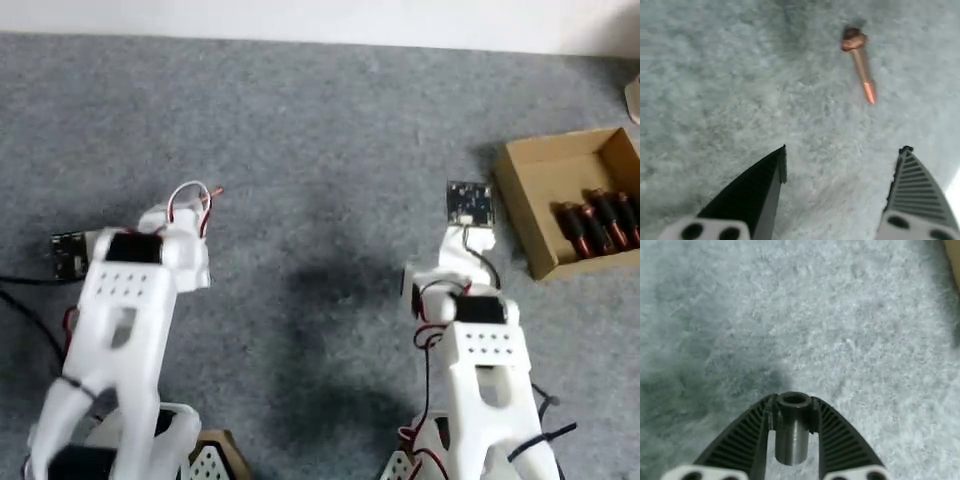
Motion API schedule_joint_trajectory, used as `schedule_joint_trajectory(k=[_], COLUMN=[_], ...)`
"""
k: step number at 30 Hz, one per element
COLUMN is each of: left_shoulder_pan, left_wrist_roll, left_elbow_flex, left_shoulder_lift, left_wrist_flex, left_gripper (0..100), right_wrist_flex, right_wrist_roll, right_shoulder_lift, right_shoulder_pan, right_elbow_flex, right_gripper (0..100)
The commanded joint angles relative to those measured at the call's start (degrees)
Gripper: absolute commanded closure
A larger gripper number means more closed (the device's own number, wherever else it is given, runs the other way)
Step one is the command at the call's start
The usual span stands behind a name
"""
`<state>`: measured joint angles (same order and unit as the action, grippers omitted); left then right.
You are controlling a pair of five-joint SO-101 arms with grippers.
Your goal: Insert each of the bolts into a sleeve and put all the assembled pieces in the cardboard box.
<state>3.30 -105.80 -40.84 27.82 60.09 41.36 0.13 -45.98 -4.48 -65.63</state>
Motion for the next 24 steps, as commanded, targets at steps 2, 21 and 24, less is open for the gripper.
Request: schedule_joint_trajectory(k=[2,21,24], left_shoulder_pan=[0.4,7.3,7.6], left_wrist_roll=[-1.6,-6.4,-8.0], left_elbow_flex=[12.0,49.6,52.2], left_shoulder_lift=[-10.9,-45.2,-48.5], left_wrist_flex=[5.9,21.7,21.7], left_gripper=[68,74,74], right_wrist_flex=[-2.9,-8.4,-8.4], right_wrist_roll=[-0.6,4.0,4.0], right_shoulder_lift=[-7.5,-35.0,-35.0], right_shoulder_pan=[-2.0,-11.5,-11.5], right_elbow_flex=[-2.6,-21.6,-21.6], right_gripper=[99.3,99.3,99.3])
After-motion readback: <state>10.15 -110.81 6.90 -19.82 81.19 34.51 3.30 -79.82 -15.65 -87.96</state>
